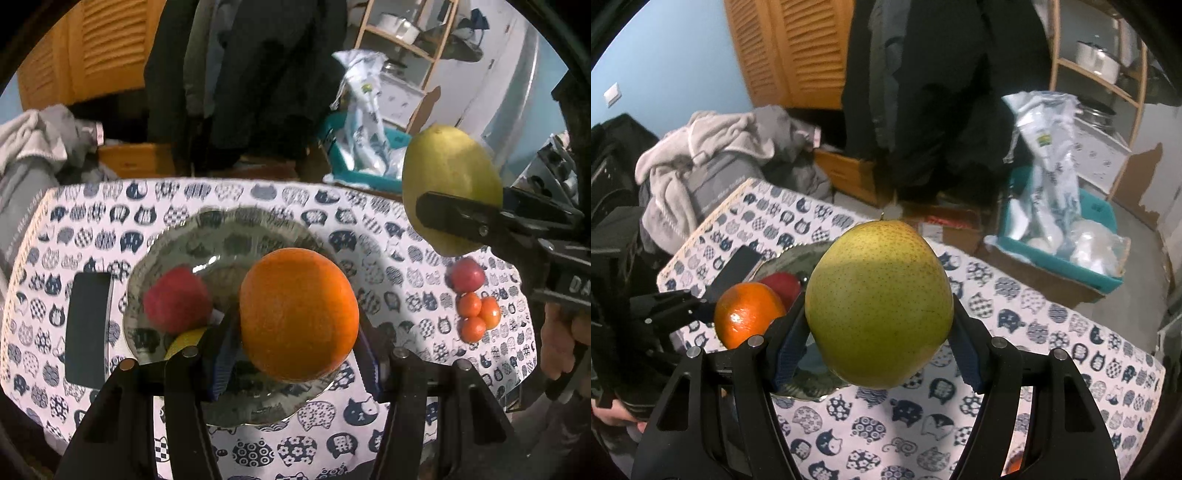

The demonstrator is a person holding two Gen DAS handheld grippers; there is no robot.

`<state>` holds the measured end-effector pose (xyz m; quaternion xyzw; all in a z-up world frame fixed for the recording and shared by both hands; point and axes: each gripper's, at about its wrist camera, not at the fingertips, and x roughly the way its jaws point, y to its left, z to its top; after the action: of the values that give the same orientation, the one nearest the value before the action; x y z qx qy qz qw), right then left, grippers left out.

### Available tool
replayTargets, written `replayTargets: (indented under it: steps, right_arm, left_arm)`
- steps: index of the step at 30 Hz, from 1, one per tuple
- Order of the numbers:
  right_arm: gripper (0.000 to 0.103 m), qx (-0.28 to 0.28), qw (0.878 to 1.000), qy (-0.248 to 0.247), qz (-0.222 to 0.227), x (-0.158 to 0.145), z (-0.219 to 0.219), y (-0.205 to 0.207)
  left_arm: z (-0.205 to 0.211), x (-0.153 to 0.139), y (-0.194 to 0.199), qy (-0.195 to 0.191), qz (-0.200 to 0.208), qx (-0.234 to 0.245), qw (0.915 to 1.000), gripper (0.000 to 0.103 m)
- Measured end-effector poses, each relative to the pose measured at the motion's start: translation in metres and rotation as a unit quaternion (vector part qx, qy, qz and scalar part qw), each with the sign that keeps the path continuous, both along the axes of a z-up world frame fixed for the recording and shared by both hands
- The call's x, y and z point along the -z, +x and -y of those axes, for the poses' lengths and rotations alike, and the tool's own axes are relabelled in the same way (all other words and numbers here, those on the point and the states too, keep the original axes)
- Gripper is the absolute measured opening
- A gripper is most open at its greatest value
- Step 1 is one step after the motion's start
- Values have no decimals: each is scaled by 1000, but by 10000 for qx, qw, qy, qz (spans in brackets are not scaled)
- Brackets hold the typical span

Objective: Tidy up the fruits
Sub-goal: 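Lower the orange and green pear into the glass bowl and open both tools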

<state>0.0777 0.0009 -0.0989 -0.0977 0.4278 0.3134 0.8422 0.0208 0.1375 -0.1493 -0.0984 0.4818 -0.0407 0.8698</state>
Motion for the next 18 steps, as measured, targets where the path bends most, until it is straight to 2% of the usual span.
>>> replayTargets:
  steps: [9, 18]
  right_arm:
    - [70, -179, 9991, -81, -373, 29, -23, 1]
    - [70, -310, 9970, -290, -644, 64, -34, 5]
  left_arm:
    - [-1, 30, 3, 108, -368, -80, 9992, 58]
    - [0, 56, 4, 4, -729, -164, 9972, 58]
